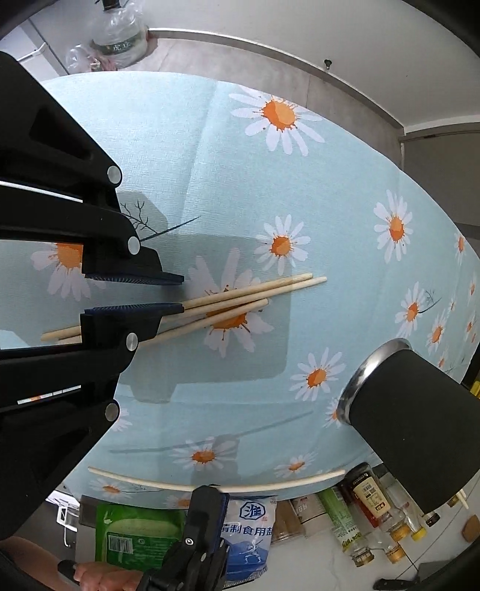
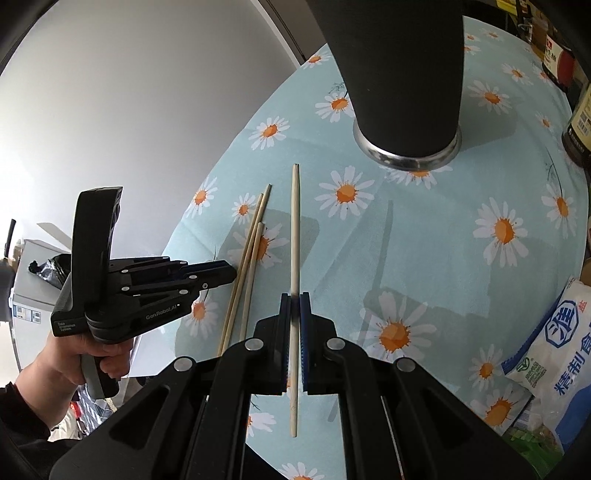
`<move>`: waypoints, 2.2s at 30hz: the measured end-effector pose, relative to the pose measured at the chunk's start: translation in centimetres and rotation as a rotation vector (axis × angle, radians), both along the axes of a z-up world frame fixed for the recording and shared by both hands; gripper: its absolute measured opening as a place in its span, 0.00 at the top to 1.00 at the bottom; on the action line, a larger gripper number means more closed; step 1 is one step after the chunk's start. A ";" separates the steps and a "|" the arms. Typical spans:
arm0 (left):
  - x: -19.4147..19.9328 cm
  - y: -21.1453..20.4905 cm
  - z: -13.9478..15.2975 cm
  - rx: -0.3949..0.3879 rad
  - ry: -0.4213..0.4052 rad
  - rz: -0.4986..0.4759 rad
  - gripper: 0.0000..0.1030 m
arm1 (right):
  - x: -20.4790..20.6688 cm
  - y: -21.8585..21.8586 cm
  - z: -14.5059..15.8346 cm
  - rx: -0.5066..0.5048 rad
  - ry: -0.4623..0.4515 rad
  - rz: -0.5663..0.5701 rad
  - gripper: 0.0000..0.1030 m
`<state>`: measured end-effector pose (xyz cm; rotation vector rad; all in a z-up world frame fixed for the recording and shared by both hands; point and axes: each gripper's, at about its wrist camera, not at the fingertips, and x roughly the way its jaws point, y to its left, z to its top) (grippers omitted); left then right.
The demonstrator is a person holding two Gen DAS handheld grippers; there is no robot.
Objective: Organize utensils
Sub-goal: 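Grasp another chopstick with the left tool while the right tool holds its chopstick, then lift both chopsticks upright and carry them over the black holder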
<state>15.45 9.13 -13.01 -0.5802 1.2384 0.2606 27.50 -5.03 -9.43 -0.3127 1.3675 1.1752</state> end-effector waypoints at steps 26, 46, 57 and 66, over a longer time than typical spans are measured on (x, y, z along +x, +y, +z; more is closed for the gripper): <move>4.3 -1.0 -0.5 0.069 0.185 -0.044 0.92 | -0.2 -0.7 0.1 0.050 0.047 -0.020 0.95; 3.2 1.5 -0.4 0.005 0.156 0.051 0.96 | -0.8 -1.1 -0.3 0.058 0.086 -0.051 0.95; 1.9 4.7 3.4 0.008 -0.017 -0.048 0.96 | -0.6 -0.6 0.7 0.084 0.058 -0.175 0.95; 2.0 5.1 7.0 -0.011 -0.160 -0.143 0.96 | -1.0 0.3 2.0 0.150 -0.015 -0.231 0.95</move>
